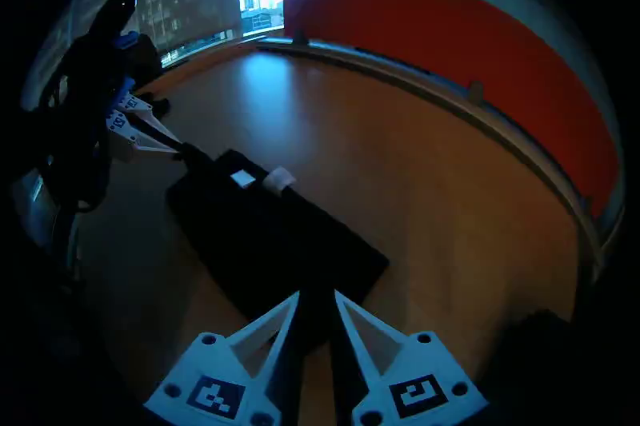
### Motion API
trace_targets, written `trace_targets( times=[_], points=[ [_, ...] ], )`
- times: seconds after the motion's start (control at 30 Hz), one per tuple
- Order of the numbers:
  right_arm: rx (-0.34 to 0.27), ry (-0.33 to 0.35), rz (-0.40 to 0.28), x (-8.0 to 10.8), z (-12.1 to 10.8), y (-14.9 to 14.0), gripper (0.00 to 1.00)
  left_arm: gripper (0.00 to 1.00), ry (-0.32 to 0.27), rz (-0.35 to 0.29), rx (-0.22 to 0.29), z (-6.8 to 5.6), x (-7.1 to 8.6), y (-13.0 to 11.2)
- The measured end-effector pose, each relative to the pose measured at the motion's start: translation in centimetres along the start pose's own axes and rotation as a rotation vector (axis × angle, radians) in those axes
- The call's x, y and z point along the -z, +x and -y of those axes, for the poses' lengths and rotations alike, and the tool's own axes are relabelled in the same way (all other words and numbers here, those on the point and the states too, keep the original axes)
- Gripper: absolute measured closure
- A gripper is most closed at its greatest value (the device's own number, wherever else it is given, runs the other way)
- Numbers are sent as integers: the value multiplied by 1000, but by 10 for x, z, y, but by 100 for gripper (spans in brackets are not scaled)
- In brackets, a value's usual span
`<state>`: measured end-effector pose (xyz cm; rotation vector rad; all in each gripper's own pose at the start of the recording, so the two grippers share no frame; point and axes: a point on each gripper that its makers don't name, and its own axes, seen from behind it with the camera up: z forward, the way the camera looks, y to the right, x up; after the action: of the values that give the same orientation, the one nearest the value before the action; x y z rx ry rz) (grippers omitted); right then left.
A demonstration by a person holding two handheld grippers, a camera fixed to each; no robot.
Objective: Fold towel
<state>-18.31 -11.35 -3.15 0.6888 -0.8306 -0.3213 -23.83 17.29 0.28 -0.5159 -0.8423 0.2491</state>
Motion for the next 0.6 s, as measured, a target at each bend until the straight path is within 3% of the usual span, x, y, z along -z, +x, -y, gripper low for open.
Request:
trace_targets(
  times=[0.3,0.6],
  points=[
    [-33,-29,11,-19,-12,-5,80,87,30,4,17,6,-16,1],
    [-51,-64,7,-24,-20,-5,69,71,70,17,-16,16,-23,-2]
  ],
)
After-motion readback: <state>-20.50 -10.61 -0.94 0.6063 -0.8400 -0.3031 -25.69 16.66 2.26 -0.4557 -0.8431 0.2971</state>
